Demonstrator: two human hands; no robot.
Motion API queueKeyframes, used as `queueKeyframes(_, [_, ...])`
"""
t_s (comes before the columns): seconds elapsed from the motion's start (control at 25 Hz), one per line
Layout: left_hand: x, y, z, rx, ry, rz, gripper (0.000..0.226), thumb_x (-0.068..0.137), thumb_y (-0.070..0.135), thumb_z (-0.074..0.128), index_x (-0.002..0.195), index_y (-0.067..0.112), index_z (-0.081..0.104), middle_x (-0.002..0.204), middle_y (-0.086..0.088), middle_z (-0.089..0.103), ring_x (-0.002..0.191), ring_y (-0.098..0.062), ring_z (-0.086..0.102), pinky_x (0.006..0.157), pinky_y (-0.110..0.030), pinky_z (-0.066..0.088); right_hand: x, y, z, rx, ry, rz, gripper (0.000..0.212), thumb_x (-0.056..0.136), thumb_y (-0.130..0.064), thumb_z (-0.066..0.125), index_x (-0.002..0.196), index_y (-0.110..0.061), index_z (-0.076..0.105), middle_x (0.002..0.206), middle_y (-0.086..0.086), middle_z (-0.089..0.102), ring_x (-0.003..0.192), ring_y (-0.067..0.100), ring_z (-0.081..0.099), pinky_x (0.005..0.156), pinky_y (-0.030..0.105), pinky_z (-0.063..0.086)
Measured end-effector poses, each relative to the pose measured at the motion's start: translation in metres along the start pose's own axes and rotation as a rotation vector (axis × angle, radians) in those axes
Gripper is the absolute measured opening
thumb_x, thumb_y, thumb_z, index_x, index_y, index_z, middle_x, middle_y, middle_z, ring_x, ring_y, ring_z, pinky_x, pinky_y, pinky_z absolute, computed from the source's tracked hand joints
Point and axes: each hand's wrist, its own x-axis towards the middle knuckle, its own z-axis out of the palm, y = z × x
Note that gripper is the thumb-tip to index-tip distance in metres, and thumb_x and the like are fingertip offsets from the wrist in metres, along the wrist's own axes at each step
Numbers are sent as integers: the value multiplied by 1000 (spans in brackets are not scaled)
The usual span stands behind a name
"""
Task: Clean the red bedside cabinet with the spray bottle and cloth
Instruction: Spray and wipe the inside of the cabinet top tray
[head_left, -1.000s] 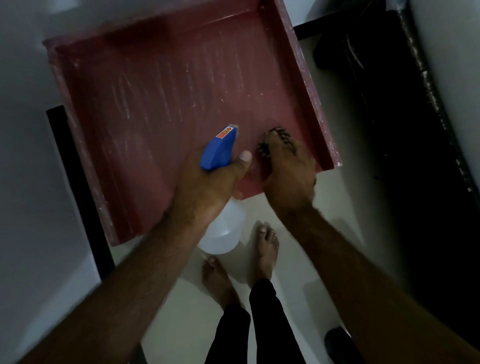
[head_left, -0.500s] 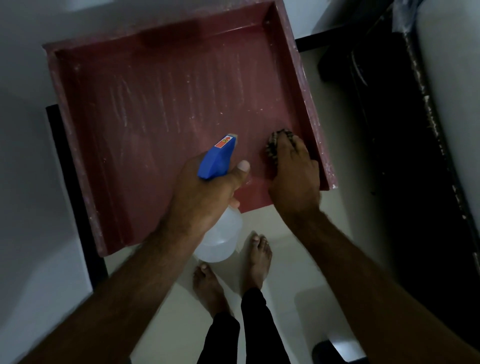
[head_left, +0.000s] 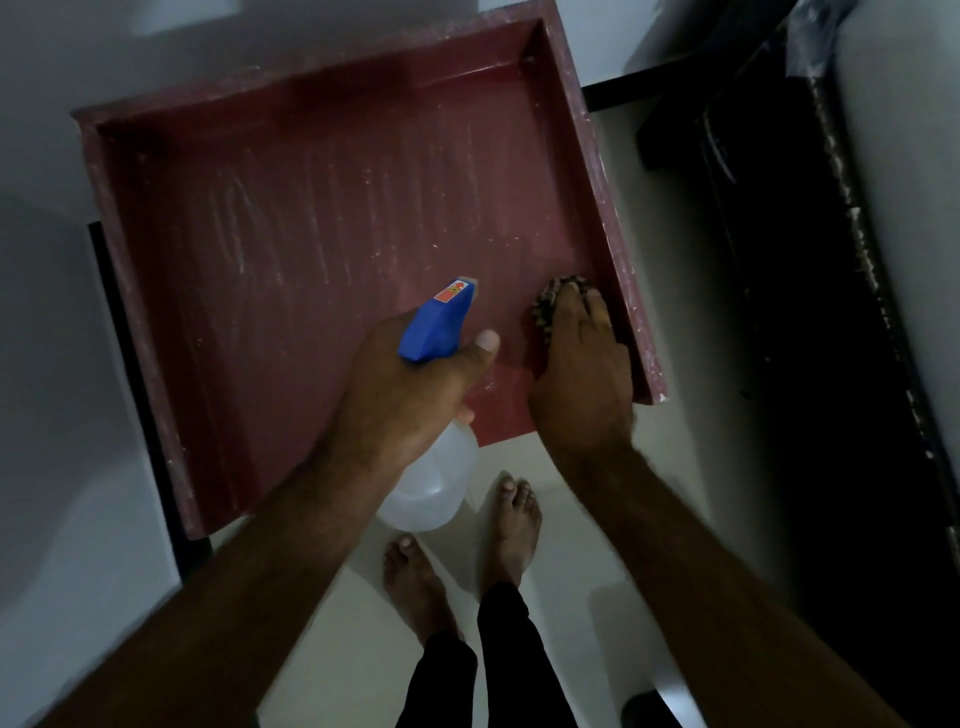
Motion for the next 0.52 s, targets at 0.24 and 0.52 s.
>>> queueKeyframes(0.24, [8, 3, 4, 78, -34, -21, 34, 89, 38, 73, 78, 12, 55, 60, 0, 57, 48, -7, 64, 43, -9, 41, -10, 9, 2, 59, 26, 68, 85, 89, 4, 62, 164, -10, 24, 170, 12, 27, 157, 30, 24, 125, 47, 27])
queueKeyframes(0.52, [8, 12, 9, 35, 38, 93, 45, 91, 36, 70, 94, -6, 55, 83, -34, 61, 57, -18, 57, 46, -9, 42, -13, 13, 10, 74, 77, 36, 79, 90, 1, 61, 162, -8, 31, 167, 14, 33, 156, 30, 27, 124, 50, 28])
